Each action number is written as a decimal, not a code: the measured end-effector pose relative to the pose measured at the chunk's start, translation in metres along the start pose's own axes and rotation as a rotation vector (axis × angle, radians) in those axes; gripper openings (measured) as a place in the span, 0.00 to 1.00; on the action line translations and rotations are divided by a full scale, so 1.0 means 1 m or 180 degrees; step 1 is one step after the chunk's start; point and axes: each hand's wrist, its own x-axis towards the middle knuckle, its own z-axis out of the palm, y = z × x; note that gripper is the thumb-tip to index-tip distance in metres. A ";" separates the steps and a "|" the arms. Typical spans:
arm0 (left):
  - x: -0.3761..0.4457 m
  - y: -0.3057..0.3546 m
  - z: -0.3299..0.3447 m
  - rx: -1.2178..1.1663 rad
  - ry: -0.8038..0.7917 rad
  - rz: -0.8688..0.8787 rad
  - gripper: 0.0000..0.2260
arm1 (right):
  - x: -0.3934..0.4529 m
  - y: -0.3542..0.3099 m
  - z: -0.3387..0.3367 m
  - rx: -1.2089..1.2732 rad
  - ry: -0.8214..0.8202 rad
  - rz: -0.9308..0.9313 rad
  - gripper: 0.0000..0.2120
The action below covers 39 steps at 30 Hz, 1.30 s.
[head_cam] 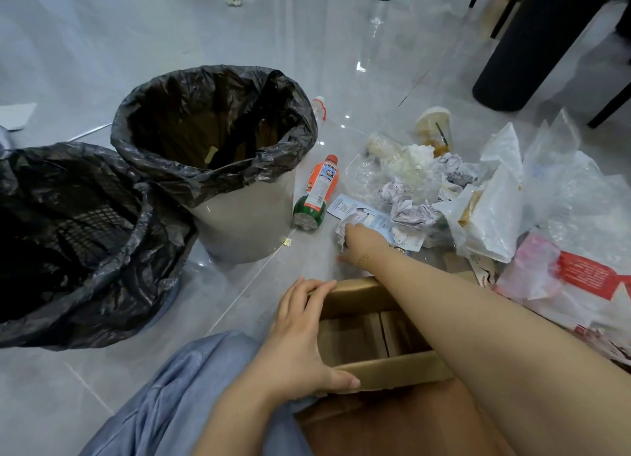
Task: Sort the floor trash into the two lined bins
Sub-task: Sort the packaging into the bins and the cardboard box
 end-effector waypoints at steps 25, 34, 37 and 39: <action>0.012 0.006 -0.006 -0.0127 0.0043 0.0115 0.52 | -0.180 0.090 -0.099 0.0635 -0.0241 -0.1348 0.15; 0.062 0.033 -0.026 -0.0021 0.0965 0.0191 0.07 | -0.092 0.107 -0.104 0.0308 0.0511 -0.0416 0.16; 0.062 0.037 -0.019 -0.0338 0.1133 0.0143 0.07 | -0.053 0.102 -0.096 -0.0390 0.0519 -0.0350 0.20; 0.057 0.035 -0.011 -0.0447 0.1117 0.0175 0.07 | -0.033 0.102 -0.091 -0.0579 0.0443 -0.0110 0.19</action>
